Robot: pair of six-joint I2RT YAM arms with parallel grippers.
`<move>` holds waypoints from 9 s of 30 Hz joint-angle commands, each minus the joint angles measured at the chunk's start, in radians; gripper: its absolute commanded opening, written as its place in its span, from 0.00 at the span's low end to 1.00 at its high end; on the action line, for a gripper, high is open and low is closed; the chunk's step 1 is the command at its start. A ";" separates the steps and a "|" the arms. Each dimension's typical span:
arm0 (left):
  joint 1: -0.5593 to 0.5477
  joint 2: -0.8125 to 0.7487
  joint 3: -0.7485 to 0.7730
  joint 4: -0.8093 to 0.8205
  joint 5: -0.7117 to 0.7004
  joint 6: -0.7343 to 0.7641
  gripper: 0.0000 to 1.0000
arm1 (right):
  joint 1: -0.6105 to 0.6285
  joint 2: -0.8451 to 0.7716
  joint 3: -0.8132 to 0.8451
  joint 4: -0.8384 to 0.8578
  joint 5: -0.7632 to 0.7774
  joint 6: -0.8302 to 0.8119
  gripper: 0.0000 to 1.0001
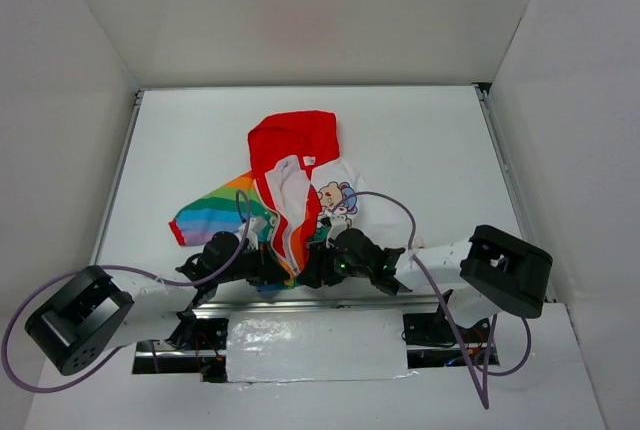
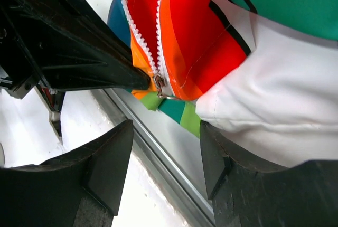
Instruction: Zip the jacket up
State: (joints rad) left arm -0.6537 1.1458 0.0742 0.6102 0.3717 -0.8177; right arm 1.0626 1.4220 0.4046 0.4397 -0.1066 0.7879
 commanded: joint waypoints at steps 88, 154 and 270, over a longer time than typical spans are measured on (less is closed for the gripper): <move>-0.030 0.077 0.076 0.046 0.015 0.018 0.00 | 0.060 0.115 0.028 0.113 0.021 0.045 0.33; -0.049 0.089 0.075 0.074 0.016 0.014 0.00 | 0.071 0.045 -0.007 0.074 0.061 0.197 0.00; -0.241 0.203 0.572 -0.835 -0.870 -0.230 0.82 | -0.717 0.740 1.927 -0.634 -0.418 -0.071 1.00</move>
State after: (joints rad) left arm -0.8917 1.4162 0.6090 -0.0273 -0.4232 -0.9844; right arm 0.3603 2.2578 2.2177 -0.2520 -0.5503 0.7536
